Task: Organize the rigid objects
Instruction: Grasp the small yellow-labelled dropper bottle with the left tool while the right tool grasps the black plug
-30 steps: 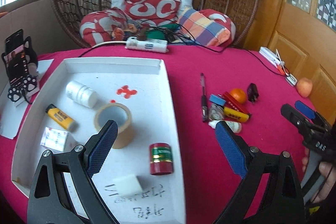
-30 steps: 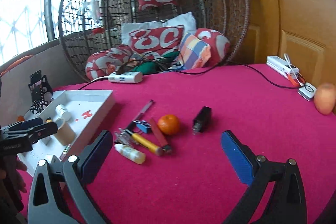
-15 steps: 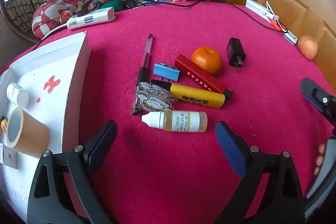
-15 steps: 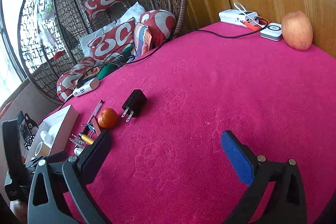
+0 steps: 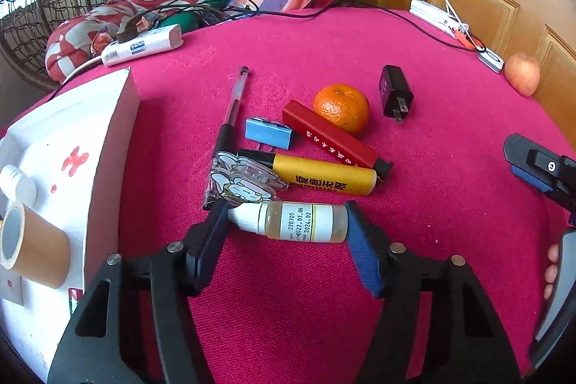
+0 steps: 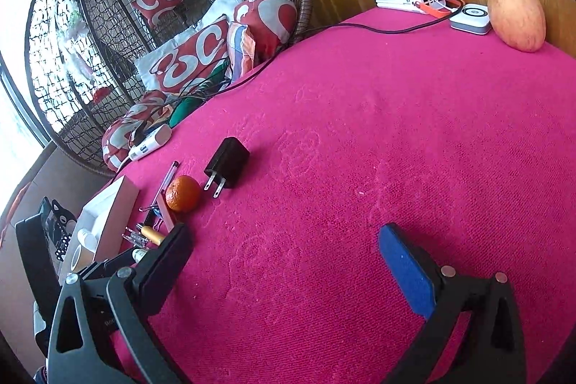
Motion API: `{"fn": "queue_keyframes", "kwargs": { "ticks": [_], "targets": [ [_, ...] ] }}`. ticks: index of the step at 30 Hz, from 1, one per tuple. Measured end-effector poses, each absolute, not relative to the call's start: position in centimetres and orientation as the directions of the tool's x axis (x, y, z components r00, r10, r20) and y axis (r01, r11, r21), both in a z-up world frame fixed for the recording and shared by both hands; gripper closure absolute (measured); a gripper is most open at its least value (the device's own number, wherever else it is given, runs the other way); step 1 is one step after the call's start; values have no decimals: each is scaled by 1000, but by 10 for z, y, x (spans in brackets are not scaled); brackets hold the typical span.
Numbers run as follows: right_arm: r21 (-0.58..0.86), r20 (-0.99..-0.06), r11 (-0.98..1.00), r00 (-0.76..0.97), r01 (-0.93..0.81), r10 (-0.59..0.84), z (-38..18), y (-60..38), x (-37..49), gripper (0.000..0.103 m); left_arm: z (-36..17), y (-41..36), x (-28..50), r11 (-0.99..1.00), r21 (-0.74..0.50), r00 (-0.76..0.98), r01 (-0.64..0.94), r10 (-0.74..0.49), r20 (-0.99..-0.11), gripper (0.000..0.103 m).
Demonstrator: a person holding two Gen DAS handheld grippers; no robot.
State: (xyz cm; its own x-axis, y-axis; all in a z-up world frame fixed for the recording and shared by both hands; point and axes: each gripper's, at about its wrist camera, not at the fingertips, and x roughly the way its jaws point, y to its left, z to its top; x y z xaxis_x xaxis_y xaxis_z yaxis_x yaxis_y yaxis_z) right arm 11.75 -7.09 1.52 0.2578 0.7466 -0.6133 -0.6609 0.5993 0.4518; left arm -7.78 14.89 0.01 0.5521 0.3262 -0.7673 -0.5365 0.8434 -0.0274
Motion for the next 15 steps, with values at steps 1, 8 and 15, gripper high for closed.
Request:
{"fn": "queue_keyframes", "kwargs": {
  "ticks": [1,8,15],
  "targets": [
    [446,-617,602,260,-662,743,15,-70,118,0,0,149,-79,847,-30,556,-531,322,-767,39],
    [437,-625,605,260,-666,736,15,-67,118,0,5,145,-95,849,-89,590,-521,283,-756,39],
    [348,-634,569,261,-745,728,40,-26,119,0,20,126,-110,868,-68,622,-492,296,-725,39]
  ]
}}
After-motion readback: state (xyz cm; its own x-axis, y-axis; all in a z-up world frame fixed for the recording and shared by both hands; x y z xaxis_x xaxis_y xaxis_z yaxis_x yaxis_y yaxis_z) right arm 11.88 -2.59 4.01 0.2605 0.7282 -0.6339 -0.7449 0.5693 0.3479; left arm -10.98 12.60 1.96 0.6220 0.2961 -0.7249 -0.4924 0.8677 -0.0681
